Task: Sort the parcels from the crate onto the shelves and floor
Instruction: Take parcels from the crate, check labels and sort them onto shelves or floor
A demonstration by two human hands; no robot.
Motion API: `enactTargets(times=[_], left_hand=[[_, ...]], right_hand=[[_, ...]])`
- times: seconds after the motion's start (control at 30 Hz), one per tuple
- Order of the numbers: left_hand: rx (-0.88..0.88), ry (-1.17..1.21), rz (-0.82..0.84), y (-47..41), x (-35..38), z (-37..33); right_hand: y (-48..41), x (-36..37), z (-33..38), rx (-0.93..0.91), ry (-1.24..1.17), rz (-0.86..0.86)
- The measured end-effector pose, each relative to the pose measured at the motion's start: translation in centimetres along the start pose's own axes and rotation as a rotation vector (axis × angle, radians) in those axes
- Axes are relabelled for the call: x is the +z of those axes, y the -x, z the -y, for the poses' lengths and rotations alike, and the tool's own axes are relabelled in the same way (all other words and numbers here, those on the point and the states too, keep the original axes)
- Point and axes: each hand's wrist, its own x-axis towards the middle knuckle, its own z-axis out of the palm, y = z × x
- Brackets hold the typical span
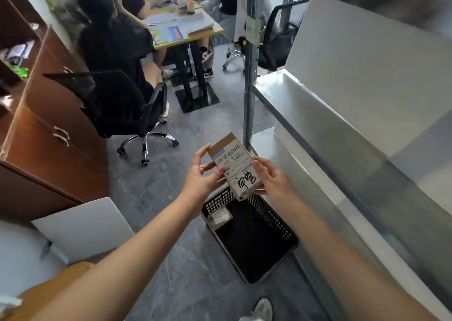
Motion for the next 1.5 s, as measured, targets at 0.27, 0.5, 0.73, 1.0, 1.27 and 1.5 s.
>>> enactTargets(times=[0.27, 0.5, 0.73, 1.0, 1.27, 1.5], left_hand=[[-0.047, -0.094, -0.122, -9.7, 3.0, 3.9], [-0.218, -0.067, -0.164, -20.2, 2.6, 8.6], [-0.438, -0.139, -0.083, -28.8, -1.1, 18.1], [-0.658, -0.207, -0.15, -33.5, -2.1, 40.3], [-0.775, -0.034, -0.351, -37.0, -1.6, 57.0], [-0.741, -0.032, -0.382, -38.6, -2.2, 63.0]], right_hand=[[-9.2, -2.0, -3.1, 0.133, 0.005, -0.197], [-19.0, -0.7, -7.0, 0.278, -0.185, -0.455], [-29.2, -1.0, -13.5, 0.315, -0.106, -0.38], [-38.1, -1.3, -33.8, 0.277, 0.357, -0.191], [-40.0, -0.7, -52.8, 0.074, 0.935, 0.052], [-41.8, 0.9, -58.2, -0.168, 1.434, -0.089]])
